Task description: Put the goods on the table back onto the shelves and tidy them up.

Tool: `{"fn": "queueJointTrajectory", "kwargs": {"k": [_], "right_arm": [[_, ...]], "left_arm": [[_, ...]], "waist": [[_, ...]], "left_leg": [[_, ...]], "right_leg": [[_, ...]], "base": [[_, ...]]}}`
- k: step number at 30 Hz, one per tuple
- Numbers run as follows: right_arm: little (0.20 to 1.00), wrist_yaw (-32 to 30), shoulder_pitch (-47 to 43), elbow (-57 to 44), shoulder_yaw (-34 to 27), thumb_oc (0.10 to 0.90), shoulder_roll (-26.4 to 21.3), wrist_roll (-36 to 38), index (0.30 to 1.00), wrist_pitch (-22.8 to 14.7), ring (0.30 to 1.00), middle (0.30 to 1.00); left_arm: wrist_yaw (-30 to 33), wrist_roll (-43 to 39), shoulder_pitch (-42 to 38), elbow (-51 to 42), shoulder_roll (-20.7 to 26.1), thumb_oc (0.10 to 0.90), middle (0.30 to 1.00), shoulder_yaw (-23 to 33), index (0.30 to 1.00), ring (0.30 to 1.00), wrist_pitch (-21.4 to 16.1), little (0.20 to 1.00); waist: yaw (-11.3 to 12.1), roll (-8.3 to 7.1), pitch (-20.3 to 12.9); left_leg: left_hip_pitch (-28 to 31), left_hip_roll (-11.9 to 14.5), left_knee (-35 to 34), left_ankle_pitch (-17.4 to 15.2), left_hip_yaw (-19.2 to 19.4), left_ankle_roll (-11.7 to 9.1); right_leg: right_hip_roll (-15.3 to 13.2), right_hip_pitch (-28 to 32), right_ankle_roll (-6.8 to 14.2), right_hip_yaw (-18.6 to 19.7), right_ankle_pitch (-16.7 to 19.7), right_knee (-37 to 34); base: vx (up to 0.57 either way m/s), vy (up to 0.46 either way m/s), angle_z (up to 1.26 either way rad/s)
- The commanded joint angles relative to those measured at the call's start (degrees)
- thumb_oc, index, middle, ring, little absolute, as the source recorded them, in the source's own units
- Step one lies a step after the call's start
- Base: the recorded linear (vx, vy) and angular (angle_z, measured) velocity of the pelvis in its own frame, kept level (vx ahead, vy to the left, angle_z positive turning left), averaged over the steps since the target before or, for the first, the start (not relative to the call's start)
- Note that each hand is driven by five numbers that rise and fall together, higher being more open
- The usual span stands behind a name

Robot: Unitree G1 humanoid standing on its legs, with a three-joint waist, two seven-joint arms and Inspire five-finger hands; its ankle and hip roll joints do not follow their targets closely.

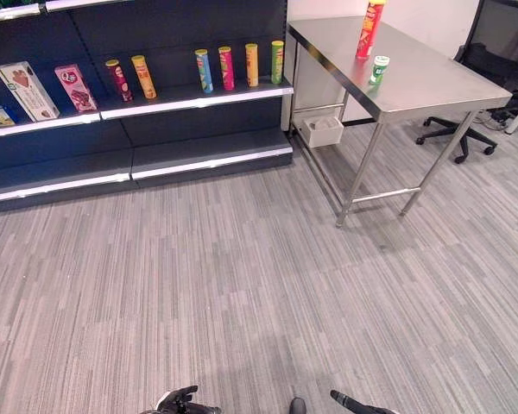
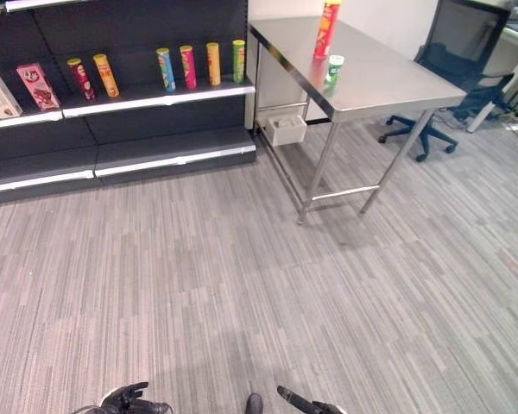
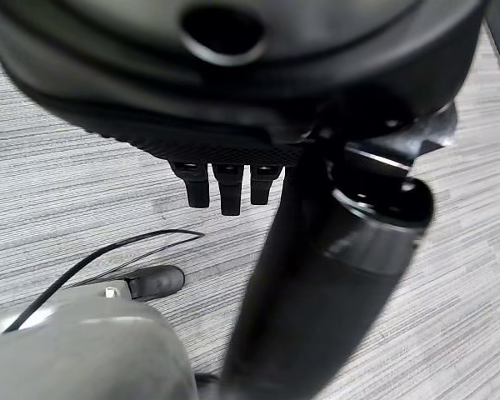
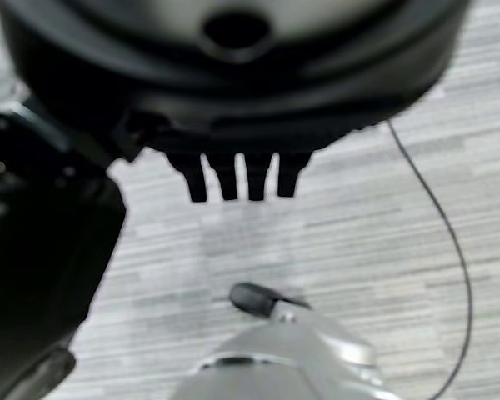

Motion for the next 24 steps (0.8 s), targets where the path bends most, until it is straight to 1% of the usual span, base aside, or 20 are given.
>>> {"fn": "queueJointTrajectory", "kwargs": {"k": [1, 8, 12, 13, 15, 16, 17, 18, 19, 20, 21, 22, 23, 24], "right_arm": [[0.900, -0.96, -1.80, -1.86, 1.00, 0.800, -2.47, 0.86, 0.900, -2.21, 0.900, 0.900], [0.900, -1.02, -1.46, -2.55, 1.00, 0.800, -3.14, 0.39, 0.900, -2.09, 0.900, 0.900], [0.900, -0.79, -1.79, -2.44, 1.31, 0.800, -3.52, -0.02, 0.900, -1.92, 0.900, 0.900], [0.900, -0.84, -2.29, -2.54, 1.42, 0.800, -3.80, 0.05, 0.900, -1.94, 0.900, 0.900], [0.900, -1.19, -3.12, -2.88, 1.77, 0.800, -4.41, 0.82, 0.900, -2.10, 0.900, 0.900], [0.900, -1.48, -2.86, -3.62, 1.39, 0.800, -4.81, 1.34, 0.900, -2.20, 0.900, 0.900], [0.900, -1.73, -3.00, -3.73, 1.23, 0.800, -4.94, 1.84, 0.900, -2.24, 0.900, 0.900], [0.900, -1.94, -3.10, -3.44, 1.15, 0.800, -4.95, 2.19, 0.900, -2.14, 0.900, 0.900], [0.900, -2.01, -3.10, -3.35, 1.05, 0.800, -4.87, 2.39, 0.900, -2.10, 0.900, 0.900], [0.900, -2.27, -3.09, -2.76, 0.84, 0.800, -4.81, 3.12, 0.900, -2.12, 0.900, 0.900], [0.900, -2.27, -3.06, -2.79, 0.86, 0.800, -4.70, 3.21, 0.900, -2.19, 0.900, 0.900], [0.900, -2.36, -2.94, -2.83, 1.19, 0.800, -4.59, 3.04, 0.900, -2.34, 0.900, 0.900], [0.900, -2.38, -3.03, -2.78, 1.46, 0.800, -4.59, 2.77, 0.900, -2.29, 0.900, 0.900], [0.900, -2.66, -3.63, -2.12, 1.68, 0.800, -4.67, 2.46, 0.900, -2.30, 0.900, 0.900]], "left_arm": [[0.17, -1.14, -2.19, -0.09, 1.85, 0.800, 0.900, -0.49, 0.900, 0.900, -2.31, 0.900], [0.74, -1.00, -2.08, -0.32, 2.19, 0.800, 0.900, -0.14, 0.900, 0.900, -2.22, 0.900], [0.65, -1.13, -2.18, -0.30, 2.56, 0.800, 0.900, 0.00, 0.900, 0.900, -2.03, 0.900], [0.85, -1.67, -2.57, -0.53, 2.72, 0.800, 0.900, -0.02, 0.900, 0.900, -2.02, 0.900], [1.43, -3.68, -3.51, -1.53, 2.98, 0.800, 0.900, 0.02, 0.900, 0.900, -2.13, 0.900], [1.73, -4.81, -3.84, -2.32, 2.88, 0.800, 0.900, -0.09, 0.900, 0.900, -1.98, 0.900], [1.98, -5.42, -4.17, -2.51, 2.74, 0.800, 0.900, -0.15, 0.900, 0.900, -2.00, 0.900], [2.34, -5.85, -4.33, -1.98, 2.41, 0.800, 0.900, -0.01, 0.900, 0.900, -2.00, 0.900], [2.39, -6.20, -4.40, -1.96, 2.30, 0.800, 0.900, -0.03, 0.900, 0.900, -2.11, 0.900], [2.43, -6.51, -4.34, -1.60, 1.87, 0.800, 0.900, 0.06, 0.900, 0.900, -2.22, 0.900], [2.34, -6.31, -4.11, -1.51, 1.68, 0.800, 0.900, 0.08, 0.900, 0.900, -2.11, 0.900], [2.37, -6.11, -3.79, -1.31, 1.70, 0.800, 0.900, 0.10, 0.900, 0.900, -2.17, 0.900], [2.35, -5.91, -3.61, -0.94, 1.72, 0.800, 0.900, 0.26, 0.900, 0.900, -2.16, 0.900], [2.61, -5.64, -3.40, -0.22, 1.88, 0.800, 0.900, 0.81, 0.900, 0.900, -2.28, 0.900]], "waist": [[-0.13, -1.92, -0.61], [-0.11, -1.72, -0.43], [0.18, -1.83, 0.23], [0.34, -2.31, 1.15], [1.09, -3.39, 4.13], [1.42, -3.75, 6.24], [1.32, -3.64, 7.05], [1.11, -3.69, 7.40], [1.12, -3.58, 7.32], [1.77, -3.62, 6.87], [2.36, -3.68, 6.44], [2.90, -2.92, 5.81], [3.44, -2.60, 5.55], [5.07, -2.31, 5.10]], "left_leg": [[-1.85, 0.65, -1.65, 1.40, 1.01, -2.01], [-1.66, 0.91, -1.65, 1.30, 0.80, -2.12], [-1.25, 1.33, -1.44, 1.59, 0.67, -2.20], [-3.58, 1.40, 2.43, 0.77, 0.24, -2.21], [-11.75, 0.53, 15.32, -0.70, -1.13, -3.16], [-18.11, 0.64, 25.56, 3.30, -3.06, -3.86], [-20.97, 0.37, 29.69, 5.64, -4.19, -4.12], [-23.03, 0.59, 31.24, 6.32, -4.12, -3.91], [-24.11, 0.73, 31.18, 5.96, -3.80, -3.66], [-26.46, -0.62, 25.09, 4.04, -2.89, -2.50], [-26.04, -0.79, 21.18, 4.75, -2.52, -2.35], [-26.55, -0.21, 14.99, 7.48, -2.49, -2.63], [-26.45, 0.31, 9.10, 10.45, -1.77, -3.03], [-29.65, 0.70, 1.71, 12.48, -2.15, -3.64]], "right_leg": [[-4.42, 3.56, 7.37, 0.94, -4.68, 0.69], [-4.06, 3.66, 7.15, 0.82, -5.07, 0.69], [-3.66, 3.82, 6.77, 0.68, -5.37, 0.69], [-3.80, 3.60, 6.45, 0.59, -5.26, 0.69], [-4.00, 3.03, 4.87, 0.26, -5.44, 0.73], [-3.70, 3.43, 3.40, 0.22, -6.04, 1.26], [-3.26, 3.49, 2.80, 0.09, -6.34, 1.46], [-2.95, 3.66, 2.18, -0.32, -7.26, 1.73], [-2.81, 3.89, 2.12, -0.48, -7.69, 1.72], [-2.52, 4.74, 2.51, -0.40, -8.40, 0.93], [-2.34, 5.31, 2.88, -0.02, -9.00, 0.69], [-1.38, 5.71, 3.19, 0.07, -9.80, 0.69], [-1.13, 6.38, 3.44, 0.36, -10.65, 0.69], [-0.61, 8.14, 3.79, 1.48, -12.59, 0.69]], "base": [[0.00, 0.000, 0.00], [0.03, -0.029, -0.02], [0.02, -0.064, -0.01], [-0.09, -0.122, 0.02], [-0.12, -0.230, 0.15], [-0.06, -0.225, 0.26], [0.01, -0.180, 0.38], [0.08, -0.083, 0.45], [0.25, -0.036, 0.44], [0.30, 0.015, 0.26], [0.38, 0.044, 0.06], [0.34, 0.069, -0.28], [0.51, 0.114, -0.38], [0.41, 0.085, -0.28]]}}
